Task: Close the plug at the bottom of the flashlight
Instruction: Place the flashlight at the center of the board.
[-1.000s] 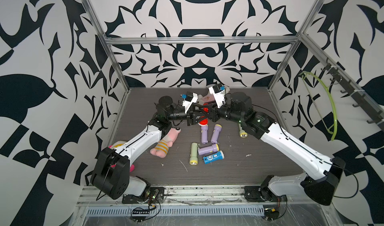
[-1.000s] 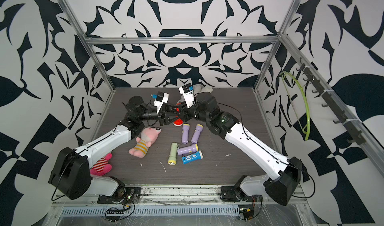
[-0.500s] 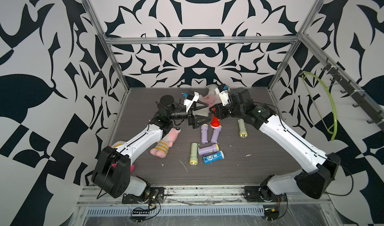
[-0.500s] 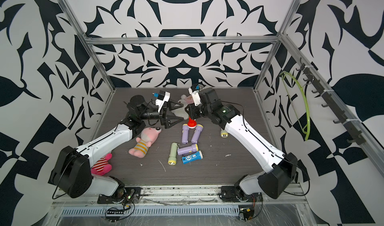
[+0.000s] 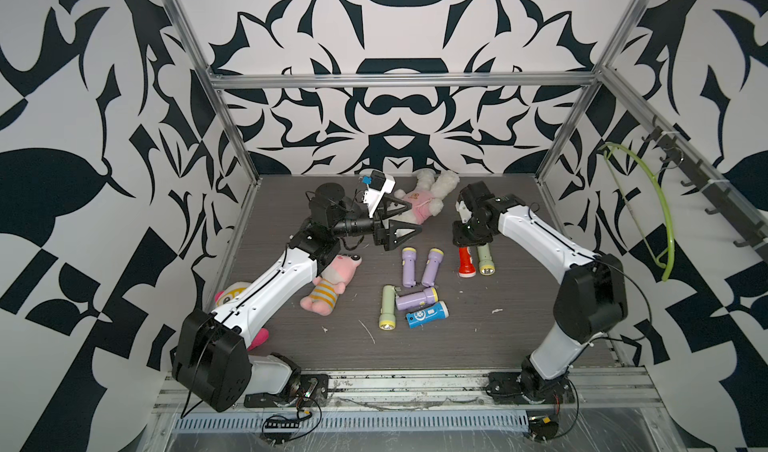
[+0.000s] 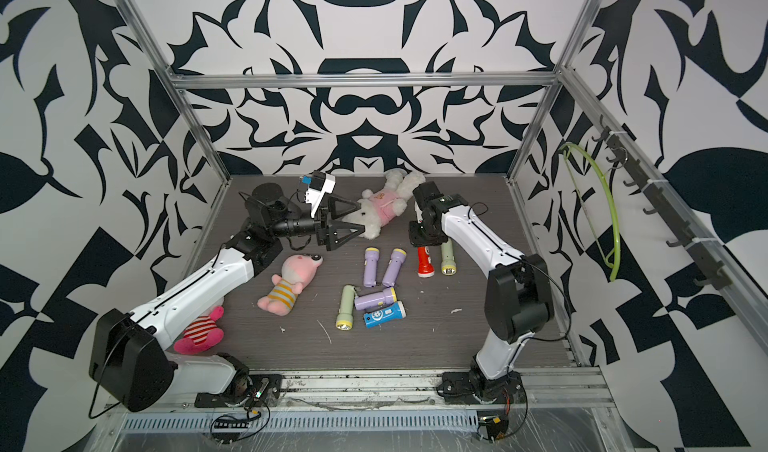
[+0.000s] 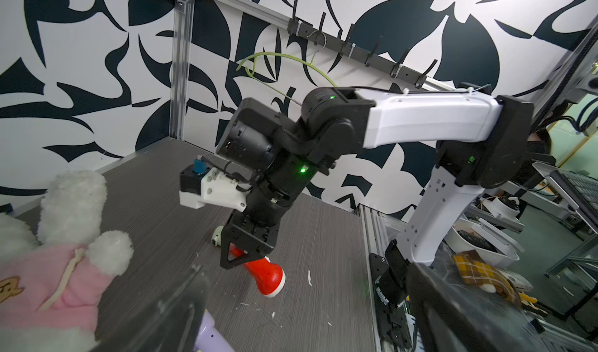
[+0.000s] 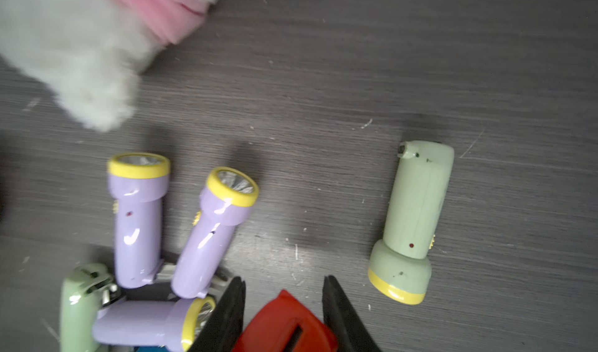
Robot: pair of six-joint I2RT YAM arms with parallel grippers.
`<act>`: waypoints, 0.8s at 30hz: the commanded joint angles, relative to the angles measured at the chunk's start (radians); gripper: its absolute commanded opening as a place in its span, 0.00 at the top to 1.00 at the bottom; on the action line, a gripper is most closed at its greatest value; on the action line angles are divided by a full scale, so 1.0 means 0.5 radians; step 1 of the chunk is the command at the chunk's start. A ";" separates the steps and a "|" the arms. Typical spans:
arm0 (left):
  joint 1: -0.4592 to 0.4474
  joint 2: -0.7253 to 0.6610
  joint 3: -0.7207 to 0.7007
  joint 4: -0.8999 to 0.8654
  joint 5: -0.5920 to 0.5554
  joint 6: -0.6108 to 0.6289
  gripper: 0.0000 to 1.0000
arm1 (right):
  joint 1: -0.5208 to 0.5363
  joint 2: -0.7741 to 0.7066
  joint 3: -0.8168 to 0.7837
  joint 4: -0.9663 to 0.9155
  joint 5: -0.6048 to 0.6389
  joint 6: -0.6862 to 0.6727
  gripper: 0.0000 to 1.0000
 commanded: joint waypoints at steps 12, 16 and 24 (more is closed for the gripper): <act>0.017 -0.054 0.168 -0.553 -0.338 -0.090 0.01 | -0.179 0.493 0.258 -0.063 -0.014 -0.064 1.00; 0.017 -0.081 0.160 -0.563 -0.352 -0.061 0.00 | -0.237 0.563 0.311 -0.061 -0.020 -0.070 1.00; 0.017 -0.042 0.177 -0.587 -0.327 -0.086 0.01 | -0.362 0.729 0.423 -0.043 -0.061 -0.059 1.00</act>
